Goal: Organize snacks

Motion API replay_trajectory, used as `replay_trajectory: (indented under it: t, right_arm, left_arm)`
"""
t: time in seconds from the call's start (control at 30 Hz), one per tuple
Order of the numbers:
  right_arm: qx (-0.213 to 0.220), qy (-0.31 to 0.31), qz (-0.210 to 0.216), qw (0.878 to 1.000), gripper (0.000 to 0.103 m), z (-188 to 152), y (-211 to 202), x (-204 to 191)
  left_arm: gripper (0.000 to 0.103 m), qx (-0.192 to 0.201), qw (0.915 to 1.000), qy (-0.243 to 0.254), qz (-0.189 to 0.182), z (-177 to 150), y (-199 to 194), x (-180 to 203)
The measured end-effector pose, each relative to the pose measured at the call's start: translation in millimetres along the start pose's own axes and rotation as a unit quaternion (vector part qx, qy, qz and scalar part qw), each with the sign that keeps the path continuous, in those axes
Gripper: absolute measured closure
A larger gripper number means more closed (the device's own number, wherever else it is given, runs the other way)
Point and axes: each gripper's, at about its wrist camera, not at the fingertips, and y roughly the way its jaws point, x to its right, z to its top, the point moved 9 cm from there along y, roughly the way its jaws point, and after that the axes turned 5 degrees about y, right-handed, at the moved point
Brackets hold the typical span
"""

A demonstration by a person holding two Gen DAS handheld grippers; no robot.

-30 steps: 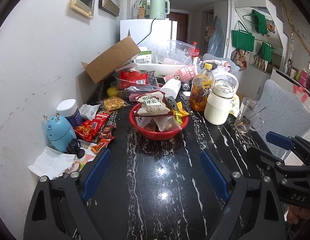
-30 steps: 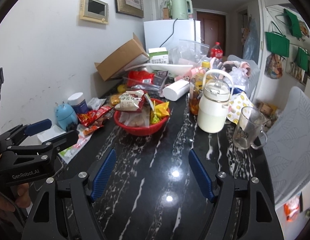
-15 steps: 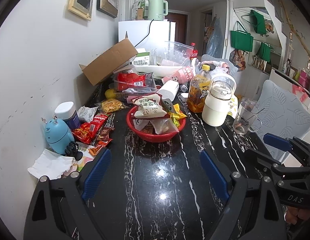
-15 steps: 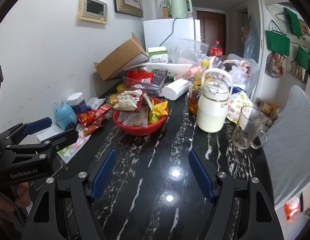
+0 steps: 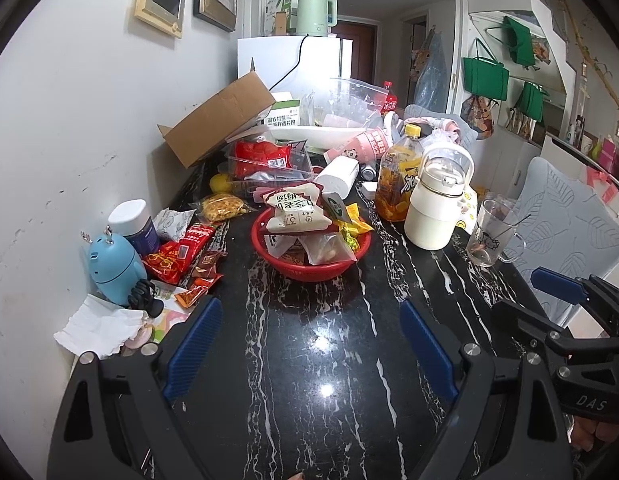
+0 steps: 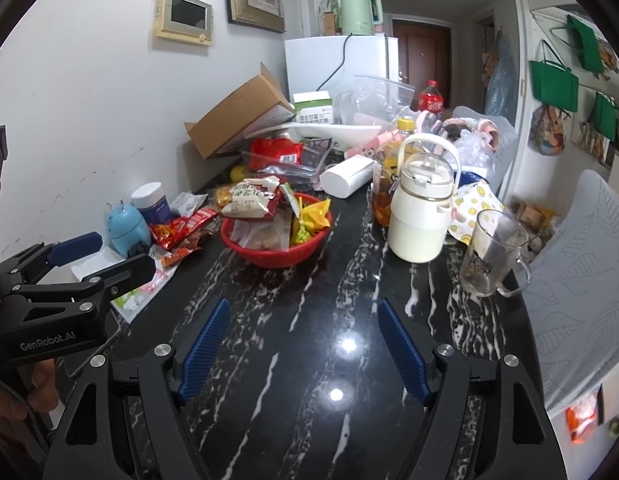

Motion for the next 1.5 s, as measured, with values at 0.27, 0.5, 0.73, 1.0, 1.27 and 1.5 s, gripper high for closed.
replay_trajectory:
  t: [0.27, 0.5, 0.73, 1.0, 1.27, 1.5]
  right_arm:
    - [-0.002, 0.002, -0.003, 1.000, 0.026, -2, 1, 6]
    - [-0.005, 0.005, -0.004, 1.000, 0.026, -4, 2, 8]
    - [-0.006, 0.005, -0.004, 1.000, 0.026, -4, 3, 9]
    - [-0.009, 0.009, -0.012, 1.000, 0.026, -5, 5, 13]
    - [-0.010, 0.011, -0.013, 1.000, 0.026, -7, 5, 13]
    - [-0.014, 0.013, -0.011, 1.000, 0.026, -11, 7, 15]
  left_arm:
    - [0.012, -0.002, 1.0000, 0.006, 0.006, 0, 2, 2]
    - [0.012, -0.007, 0.9999, 0.005, 0.009, -1, 4, 4]
    - [0.012, -0.009, 0.9999, 0.009, 0.007, -2, 5, 5]
    - [0.012, -0.010, 0.9997, 0.022, 0.011, -2, 5, 7]
    - [0.012, -0.011, 0.9997, 0.022, 0.008, -2, 5, 9]
    - [0.012, -0.014, 0.9996, 0.022, 0.005, -3, 9, 11]
